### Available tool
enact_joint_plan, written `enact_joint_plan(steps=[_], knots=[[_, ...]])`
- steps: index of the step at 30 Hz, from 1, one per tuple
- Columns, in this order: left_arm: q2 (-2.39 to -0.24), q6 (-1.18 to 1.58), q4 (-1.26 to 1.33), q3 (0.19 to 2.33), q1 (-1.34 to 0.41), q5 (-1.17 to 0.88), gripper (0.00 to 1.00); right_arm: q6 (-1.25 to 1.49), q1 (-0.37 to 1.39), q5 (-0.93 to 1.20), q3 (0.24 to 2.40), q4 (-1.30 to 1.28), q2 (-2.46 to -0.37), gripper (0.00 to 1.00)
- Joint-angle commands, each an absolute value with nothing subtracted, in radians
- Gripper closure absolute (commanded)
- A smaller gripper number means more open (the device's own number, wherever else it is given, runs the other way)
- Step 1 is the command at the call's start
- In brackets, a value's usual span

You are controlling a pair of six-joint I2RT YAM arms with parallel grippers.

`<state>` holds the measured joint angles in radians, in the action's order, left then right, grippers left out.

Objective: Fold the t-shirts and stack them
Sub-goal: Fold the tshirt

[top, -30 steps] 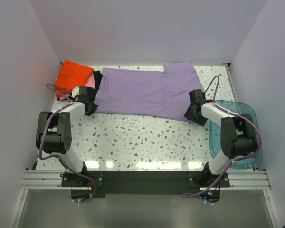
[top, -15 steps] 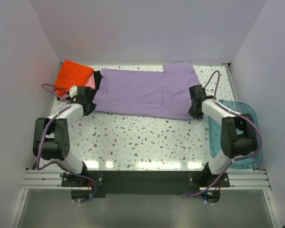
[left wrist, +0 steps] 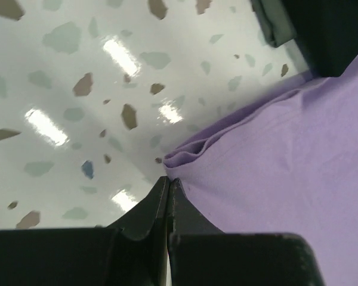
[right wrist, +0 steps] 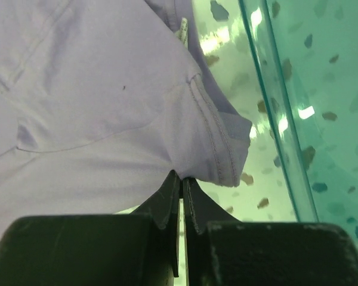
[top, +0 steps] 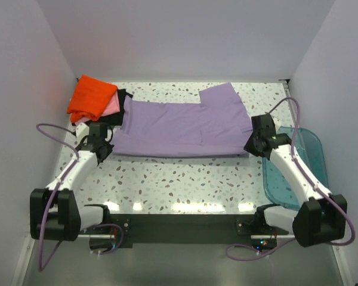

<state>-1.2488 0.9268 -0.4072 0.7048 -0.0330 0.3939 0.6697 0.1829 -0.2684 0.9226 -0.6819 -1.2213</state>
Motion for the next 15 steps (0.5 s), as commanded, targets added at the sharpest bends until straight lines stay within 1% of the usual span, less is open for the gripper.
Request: enact_joint_plan(steps=[1, 2, 6, 9, 14, 15], knots=[[-1.119, 0.999, -0.529, 0.643, -0.021, 0.486, 1.0, 0.661, 0.181, -0.25, 0.888, -0.817, -1.086, 1.0], [-1.089, 1.008, -0.543, 0.628, -0.021, 0.486, 1.0, 0.661, 0.183, -0.236, 0.881, -0.857, -1.018, 1.0], [-0.916, 1.061, -0.656, 0.569, -0.021, 0.488, 1.0, 0.68, 0.181, -0.174, 0.853, -0.945, -0.872, 1.0], [-0.823, 1.086, -0.718, 0.546, -0.021, 0.477, 1.0, 0.692, 0.179, -0.137, 0.83, -0.991, -0.807, 1.0], [-0.733, 1.121, -0.807, 0.563, -0.043, 0.488, 1.0, 0.707, 0.181, -0.115, 0.821, -1.055, -0.715, 1.0], [-0.715, 1.149, -0.839, 0.571, -0.054, 0.482, 1.0, 0.71, 0.181, -0.118, 0.828, -1.078, -0.701, 0.93]])
